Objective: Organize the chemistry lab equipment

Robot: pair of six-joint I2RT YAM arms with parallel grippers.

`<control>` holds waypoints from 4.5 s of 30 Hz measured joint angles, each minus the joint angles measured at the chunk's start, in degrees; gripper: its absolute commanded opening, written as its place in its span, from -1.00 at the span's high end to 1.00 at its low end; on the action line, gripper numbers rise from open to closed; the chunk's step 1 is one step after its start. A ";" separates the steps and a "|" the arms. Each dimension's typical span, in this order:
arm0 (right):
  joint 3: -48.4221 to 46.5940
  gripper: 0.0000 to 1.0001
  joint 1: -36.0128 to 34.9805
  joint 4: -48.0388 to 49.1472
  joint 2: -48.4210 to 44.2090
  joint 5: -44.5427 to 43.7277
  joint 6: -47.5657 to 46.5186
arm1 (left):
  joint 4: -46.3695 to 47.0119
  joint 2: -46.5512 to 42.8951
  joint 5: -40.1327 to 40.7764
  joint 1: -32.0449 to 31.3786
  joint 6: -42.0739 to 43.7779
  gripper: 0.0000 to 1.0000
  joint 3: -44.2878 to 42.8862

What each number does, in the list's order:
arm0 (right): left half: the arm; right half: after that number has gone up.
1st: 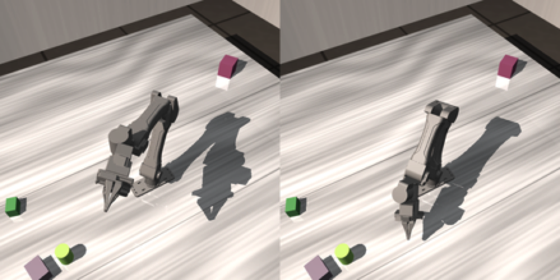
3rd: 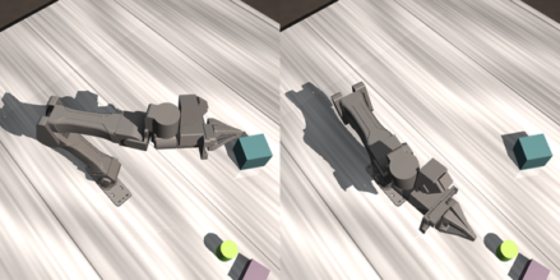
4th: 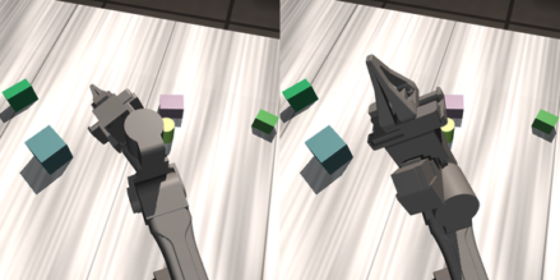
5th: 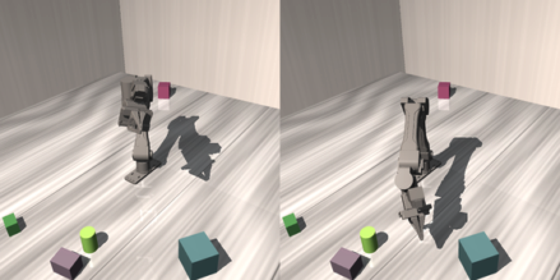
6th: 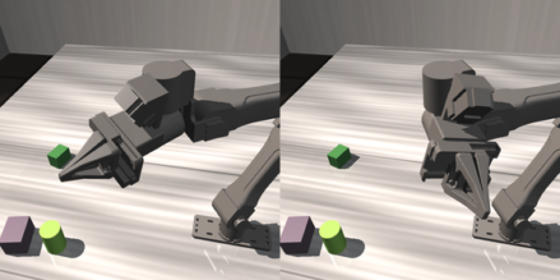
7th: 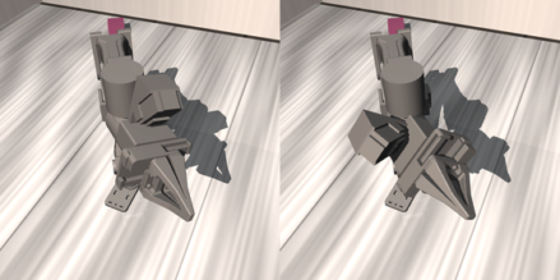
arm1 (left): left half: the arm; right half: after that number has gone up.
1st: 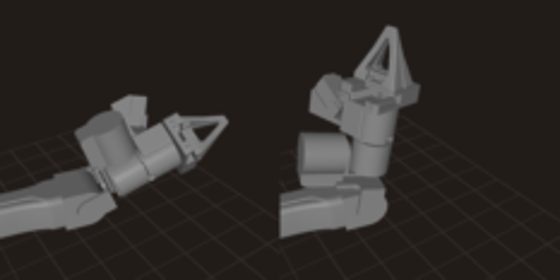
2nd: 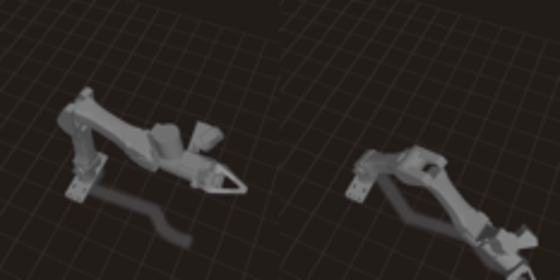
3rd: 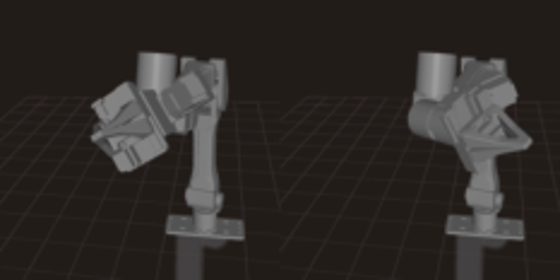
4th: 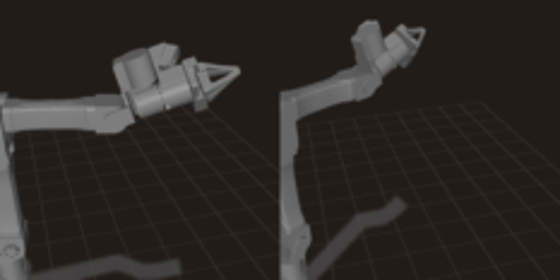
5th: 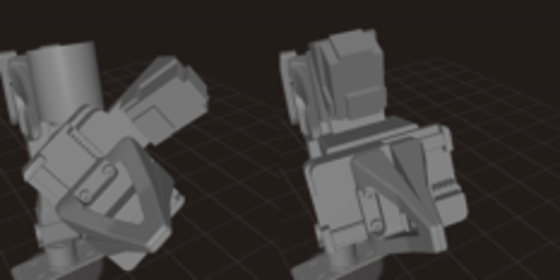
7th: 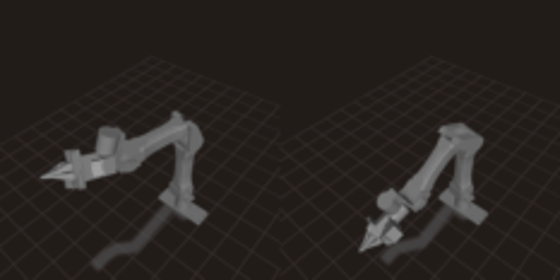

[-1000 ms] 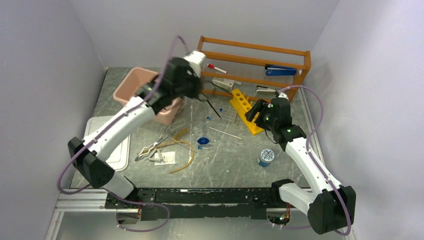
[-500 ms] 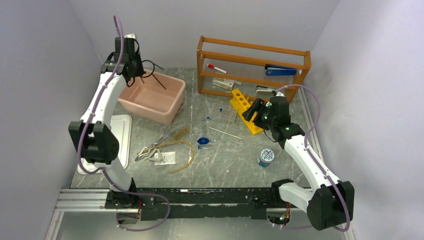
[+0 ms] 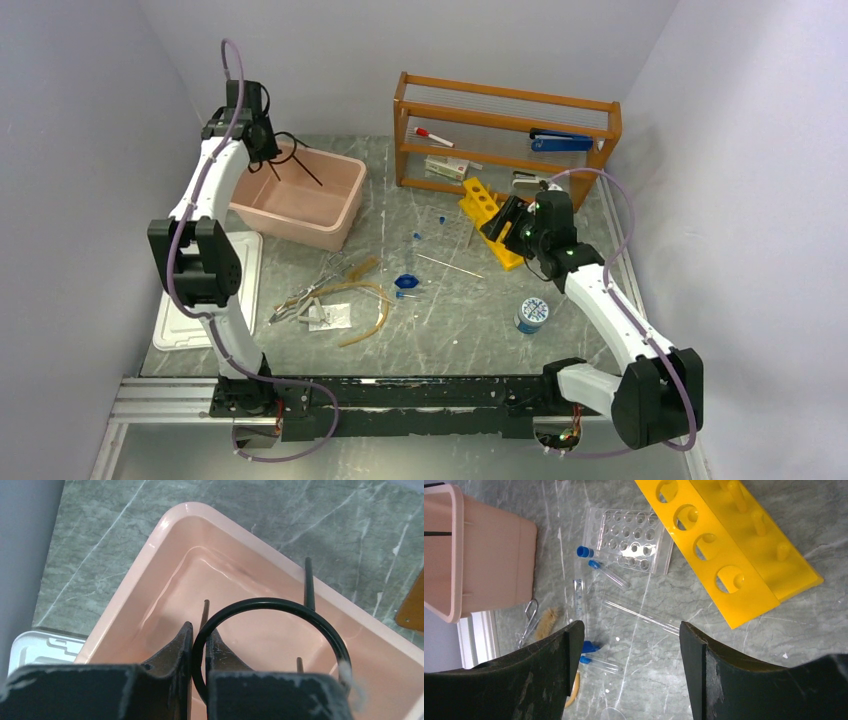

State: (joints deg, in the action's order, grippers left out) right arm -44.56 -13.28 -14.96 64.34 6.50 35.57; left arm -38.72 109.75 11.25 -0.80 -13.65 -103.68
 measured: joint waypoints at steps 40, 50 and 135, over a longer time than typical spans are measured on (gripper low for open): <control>0.04 -0.41 0.00 1.49 1.38 1.29 1.29 | -5.03 5.22 0.28 0.20 3.32 0.91 -2.73; 0.04 -0.40 0.00 1.49 1.40 1.25 1.53 | -4.90 6.80 2.97 -0.74 3.17 0.91 -4.68; -4.96 -0.51 -15.69 1.46 12.02 0.68 -2.78 | 9.55 -11.32 -25.51 -16.50 1.09 -0.55 21.42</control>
State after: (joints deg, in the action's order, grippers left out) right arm -49.52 -28.97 -13.50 76.36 7.18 32.80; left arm -29.17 98.43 -14.26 -17.30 -12.56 -82.26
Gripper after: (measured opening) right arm 0.752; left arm 0.793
